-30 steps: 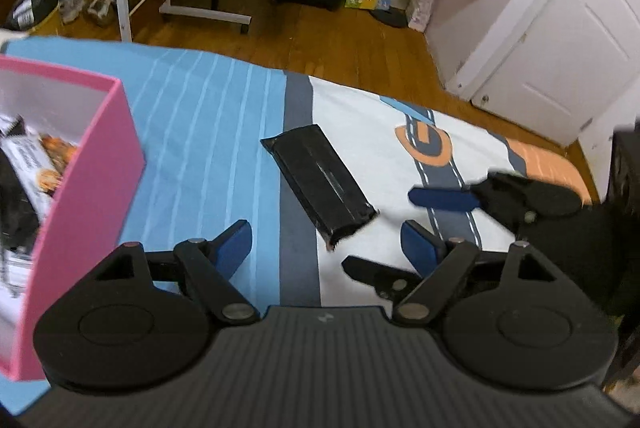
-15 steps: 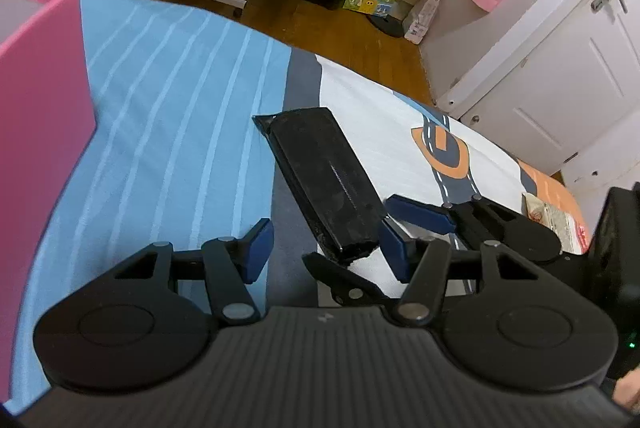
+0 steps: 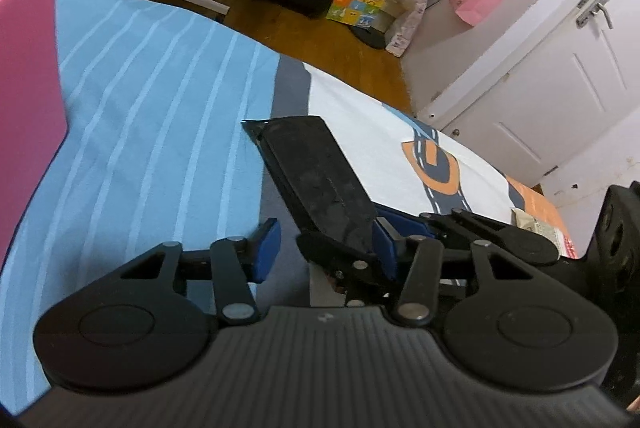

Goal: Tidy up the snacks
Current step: 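Close the right gripper on the black-wrapped bar, then lift the black bar with the right gripper and carry it over the box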

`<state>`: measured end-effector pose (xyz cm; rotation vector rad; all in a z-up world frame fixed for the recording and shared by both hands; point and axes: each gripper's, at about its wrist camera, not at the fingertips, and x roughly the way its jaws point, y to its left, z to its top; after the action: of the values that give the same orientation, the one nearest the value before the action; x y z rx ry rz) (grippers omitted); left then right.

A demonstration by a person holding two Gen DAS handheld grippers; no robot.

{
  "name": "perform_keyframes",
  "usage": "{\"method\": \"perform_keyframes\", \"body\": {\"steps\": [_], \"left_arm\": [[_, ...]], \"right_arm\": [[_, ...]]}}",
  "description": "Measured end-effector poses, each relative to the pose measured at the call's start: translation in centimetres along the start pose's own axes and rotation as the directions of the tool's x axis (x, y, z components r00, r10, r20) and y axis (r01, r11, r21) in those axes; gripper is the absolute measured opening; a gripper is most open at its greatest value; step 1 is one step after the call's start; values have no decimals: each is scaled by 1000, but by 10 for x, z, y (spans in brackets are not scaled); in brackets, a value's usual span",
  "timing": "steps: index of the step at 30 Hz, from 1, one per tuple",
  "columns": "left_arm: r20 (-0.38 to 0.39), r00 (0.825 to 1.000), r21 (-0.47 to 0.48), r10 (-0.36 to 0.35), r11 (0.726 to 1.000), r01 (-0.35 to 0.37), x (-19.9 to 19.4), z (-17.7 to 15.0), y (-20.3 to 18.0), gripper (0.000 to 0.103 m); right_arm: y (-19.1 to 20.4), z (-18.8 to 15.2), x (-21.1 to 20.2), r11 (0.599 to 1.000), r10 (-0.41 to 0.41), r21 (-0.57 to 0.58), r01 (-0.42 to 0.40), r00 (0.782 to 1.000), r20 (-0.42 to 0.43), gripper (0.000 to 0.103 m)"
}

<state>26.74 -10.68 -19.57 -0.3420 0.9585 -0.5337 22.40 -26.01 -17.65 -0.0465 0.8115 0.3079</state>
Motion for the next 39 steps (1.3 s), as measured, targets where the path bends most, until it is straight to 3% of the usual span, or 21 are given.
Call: {"method": "perform_keyframes", "body": {"steps": [15,22,39], "left_arm": [[-48,999,-5,16,1000,-16,-4,2,-13,41],[-66,996,32,66,997,-64,-21,3,-30,41],[-139,988,19,70,997,-68,-79,-8,-59,41]], "right_arm": [[13,3,-11,999,-24,21,26,998,-56,53],[25,8,-28,1000,-25,-12,24,998,-60,52],[49,13,-90,999,-15,-39,10,992,-125,52]]}}
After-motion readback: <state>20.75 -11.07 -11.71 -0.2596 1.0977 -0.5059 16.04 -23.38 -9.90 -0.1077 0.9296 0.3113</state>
